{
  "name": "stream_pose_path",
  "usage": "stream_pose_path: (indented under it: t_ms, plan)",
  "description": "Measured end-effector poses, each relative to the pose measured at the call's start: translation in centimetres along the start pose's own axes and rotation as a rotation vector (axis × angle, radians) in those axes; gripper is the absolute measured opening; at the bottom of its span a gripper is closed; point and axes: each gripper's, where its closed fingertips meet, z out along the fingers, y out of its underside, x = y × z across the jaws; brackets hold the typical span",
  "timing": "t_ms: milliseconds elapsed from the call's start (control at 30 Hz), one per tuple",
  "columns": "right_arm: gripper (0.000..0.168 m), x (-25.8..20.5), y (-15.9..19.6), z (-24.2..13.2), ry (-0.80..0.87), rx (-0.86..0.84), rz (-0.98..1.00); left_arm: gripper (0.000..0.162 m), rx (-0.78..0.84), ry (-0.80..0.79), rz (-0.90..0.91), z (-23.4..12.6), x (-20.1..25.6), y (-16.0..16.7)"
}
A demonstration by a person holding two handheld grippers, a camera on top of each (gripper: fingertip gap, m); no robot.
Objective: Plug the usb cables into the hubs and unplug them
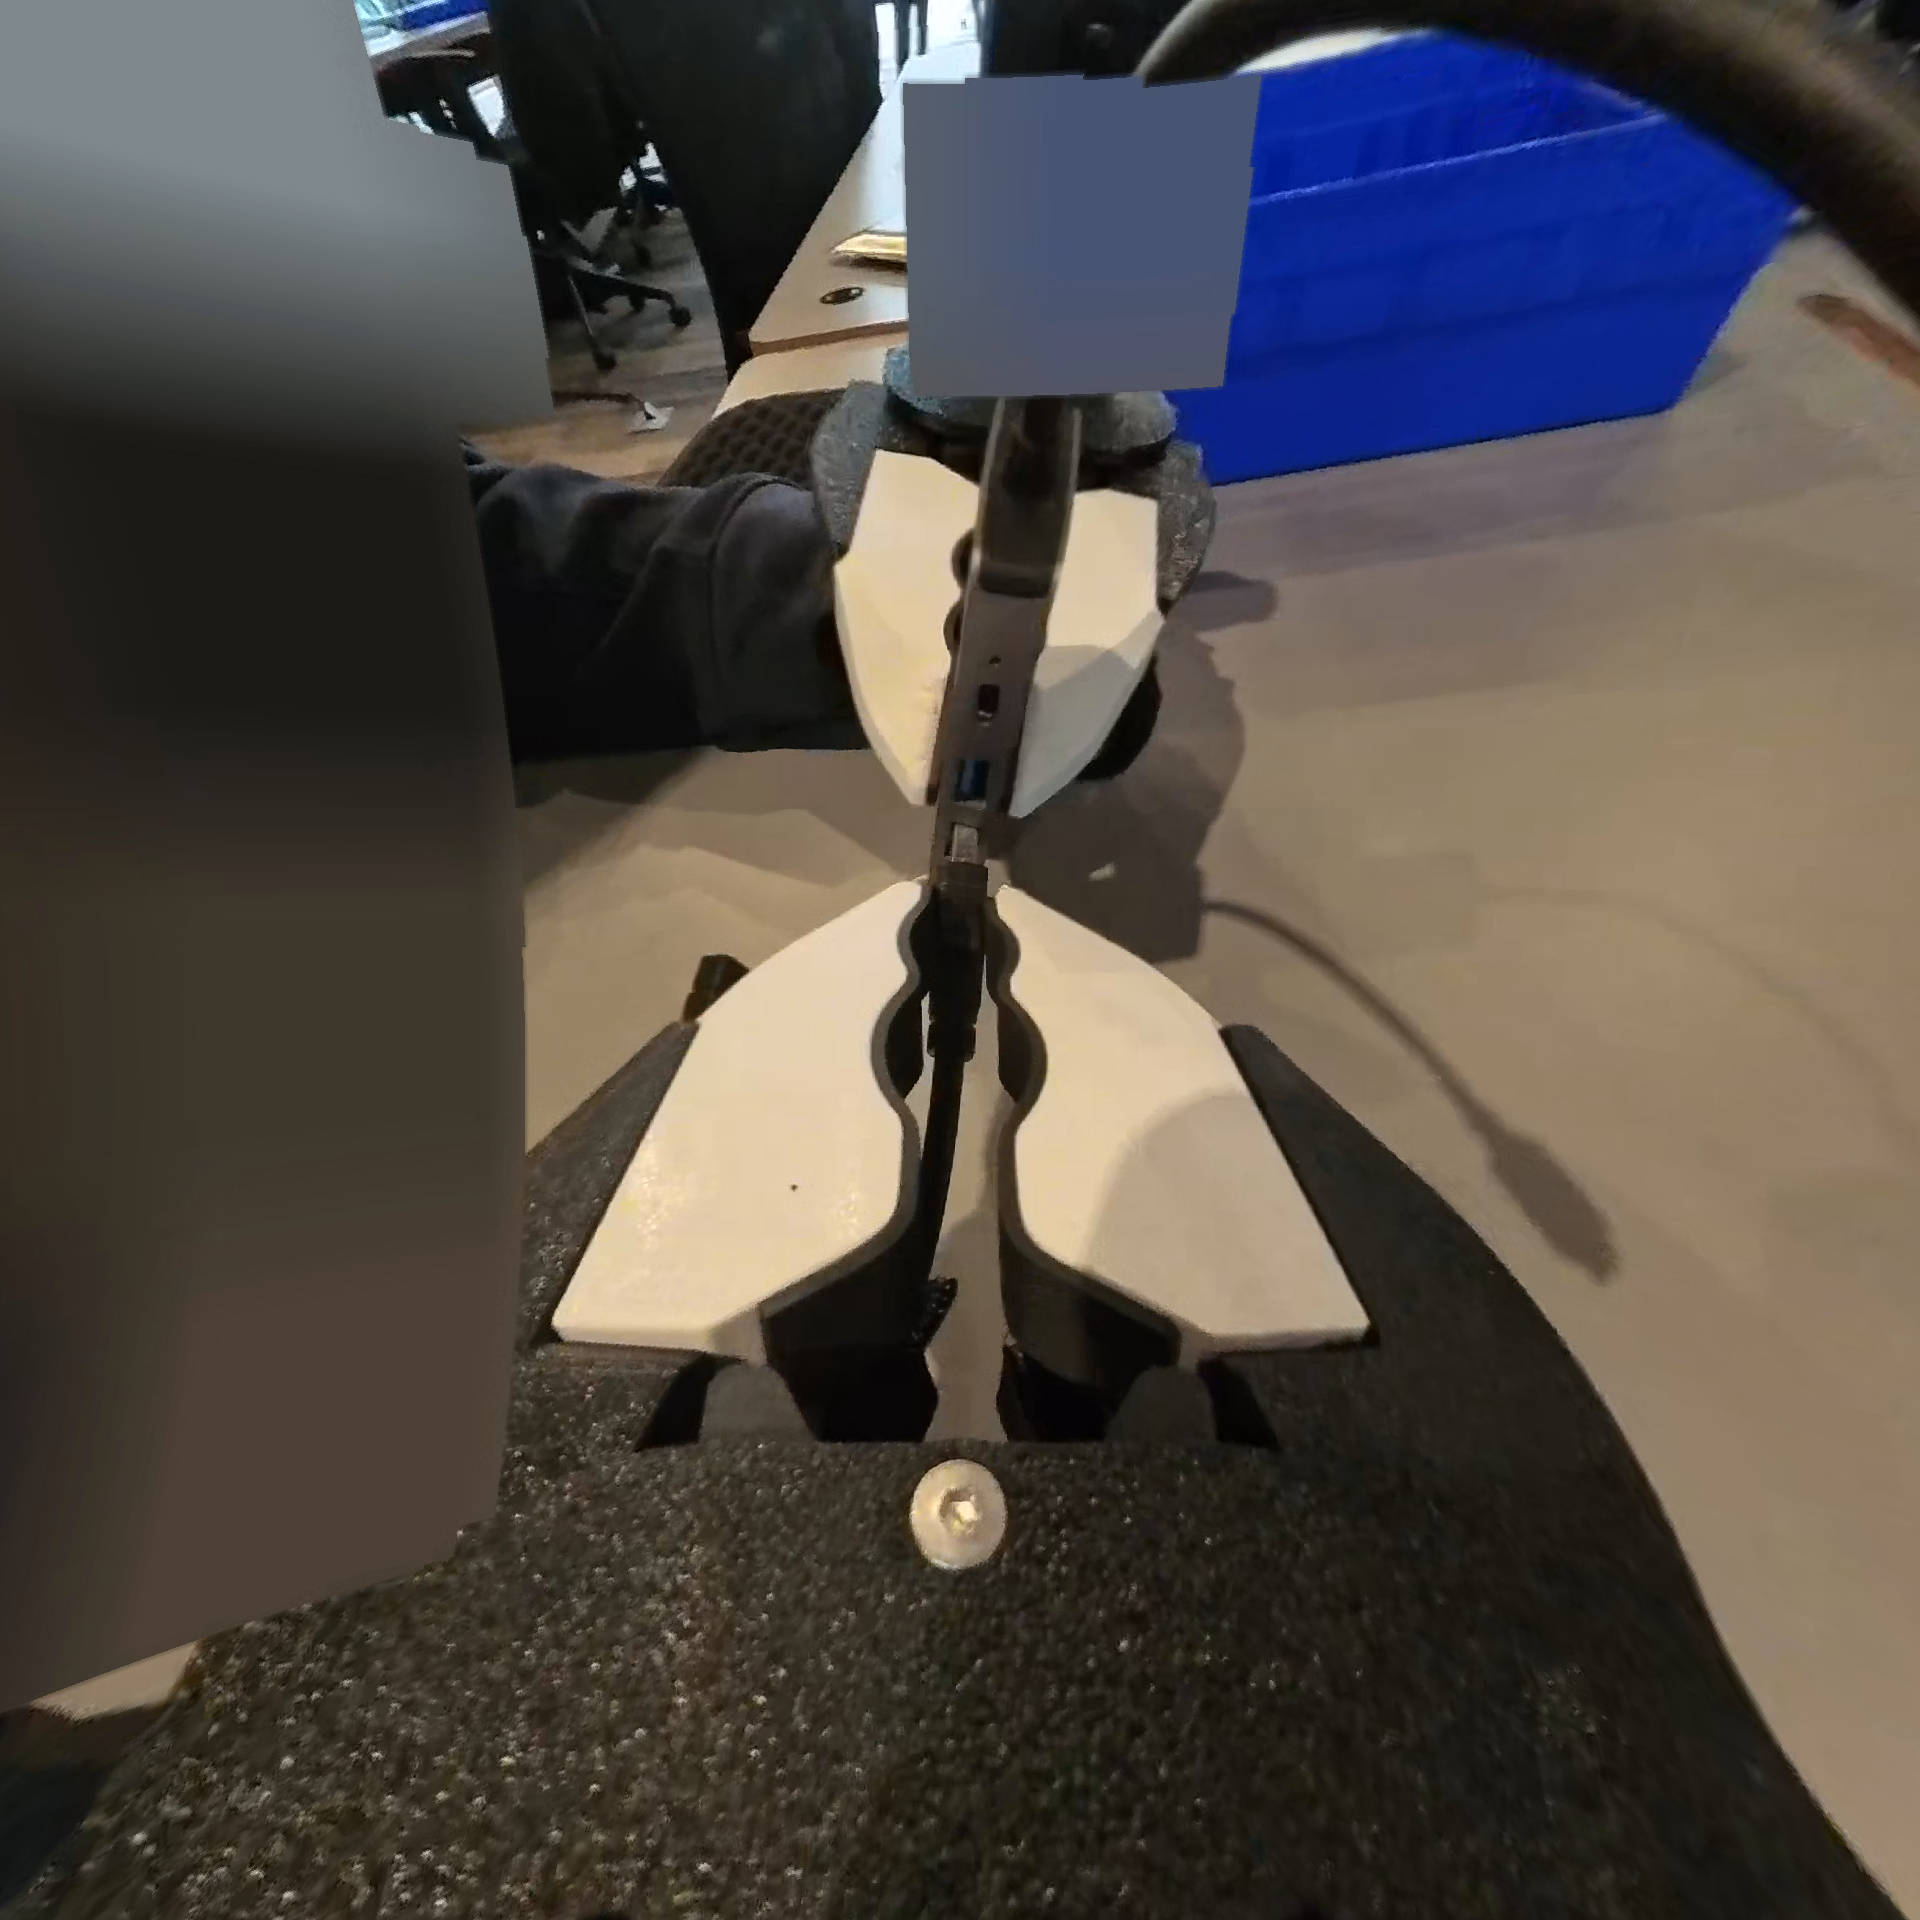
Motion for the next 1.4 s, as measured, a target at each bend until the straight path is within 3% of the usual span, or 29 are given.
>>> stream_pose_path:
  t_ms: [33, 100, 233, 333, 433, 600, 733, 867, 967, 1267, 1400]
  plan:
    - [0.009, 0.3, 0.1, -0.1, 0.024, -0.008, -0.008, 0.011, 0.008, -0.023, 0.008, -0.2, -0.3, -0.1]
    - [0.009, 1.3, 0.3, -1.2, 0.096, -0.009, -0.021, 0.011, 0.077, -0.090, 0.003, -1.7, -1.4, -1.3]
    - [0.009, 1.9, -1.5, -4.2, 0.136, 0.143, 0.000, 0.011, 0.270, -0.152, -0.051, -6.1, -3.0, -3.9]
    - [0.008, 2.3, -2.5, -5.4, 0.187, 0.200, -0.017, 0.011, 0.244, -0.192, -0.059, -6.9, -3.7, -3.3]
    - [0.008, 1.9, -5.9, -8.0, 0.293, 0.308, -0.090, 0.011, 0.203, -0.175, -0.047, -5.9, -3.4, -2.8]
    - [0.008, 2.0, -12.3, -19.0, 0.696, 0.457, -0.303, 0.011, 0.095, -0.176, -0.008, -4.1, -3.0, -1.4]
    - [0.008, 3.7, -13.4, -27.6, 1.005, 0.405, -0.384, 0.011, 0.071, -0.169, -0.006, -3.4, -2.9, -1.0]
    - [0.008, 6.4, -10.3, -31.6, 1.151, 0.280, -0.372, 0.011, 0.086, -0.177, 0.013, -3.3, -3.0, -1.3]
    - [0.008, 8.4, -6.4, -31.6, 1.114, 0.199, -0.288, 0.011, 0.085, -0.176, 0.012, -3.3, -3.0, -1.3]
    - [0.009, 10.8, 7.1, -27.2, 0.779, -0.643, 0.037, 0.011, 0.060, -0.147, 0.007, -2.6, -2.5, -0.9]
    - [0.043, 11.4, 9.3, -27.5, 0.745, -0.909, 0.060, 0.011, 0.053, -0.140, 0.012, -2.4, -2.4, -0.8]
